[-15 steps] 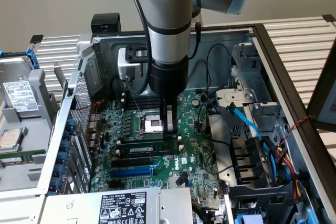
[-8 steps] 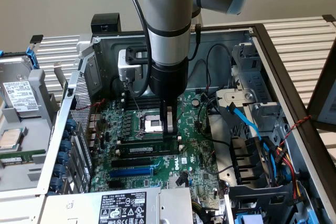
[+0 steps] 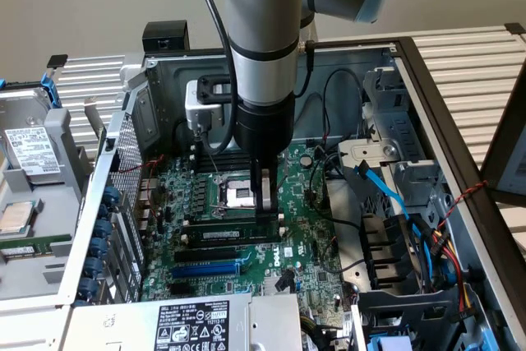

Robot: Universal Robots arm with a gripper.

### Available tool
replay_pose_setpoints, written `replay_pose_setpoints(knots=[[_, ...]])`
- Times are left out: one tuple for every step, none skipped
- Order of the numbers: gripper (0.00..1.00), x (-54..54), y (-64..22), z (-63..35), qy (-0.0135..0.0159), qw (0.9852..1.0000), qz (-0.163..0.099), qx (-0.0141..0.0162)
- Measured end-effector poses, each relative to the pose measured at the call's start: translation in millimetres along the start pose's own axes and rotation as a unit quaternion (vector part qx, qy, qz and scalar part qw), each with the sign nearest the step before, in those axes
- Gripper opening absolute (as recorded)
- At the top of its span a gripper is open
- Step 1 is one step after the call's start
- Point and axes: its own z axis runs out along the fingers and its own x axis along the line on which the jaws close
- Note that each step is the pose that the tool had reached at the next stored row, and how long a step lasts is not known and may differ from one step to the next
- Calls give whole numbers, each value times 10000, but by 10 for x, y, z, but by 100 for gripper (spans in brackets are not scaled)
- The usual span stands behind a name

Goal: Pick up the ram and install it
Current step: 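Press down the ram until it locks into place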

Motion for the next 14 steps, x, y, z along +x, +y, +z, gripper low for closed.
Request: replay_pose_setpoints(knots=[[11,0,0,1,-1,10000,0,1],[11,0,2,1,-1,10000,0,4],[11,-1,9,-6,-4,10000,1,10],[11,-1,18,-16,-7,10000,1,19],[11,0,27,-29,-3,10000,0,25],[11,0,36,-31,-2,10000,0,33],[11,0,45,-31,-2,10000,-1,43],[11,0,55,-30,-2,10000,-1,49],[11,0,60,-24,-3,10000,0,54],[11,0,64,-14,-3,10000,-1,68],[11,1,69,-3,0,10000,-1,85],[11,2,72,7,2,9999,-1,102],[11,3,76,18,3,9999,-1,120],[11,3,80,22,3,9999,0,136]])
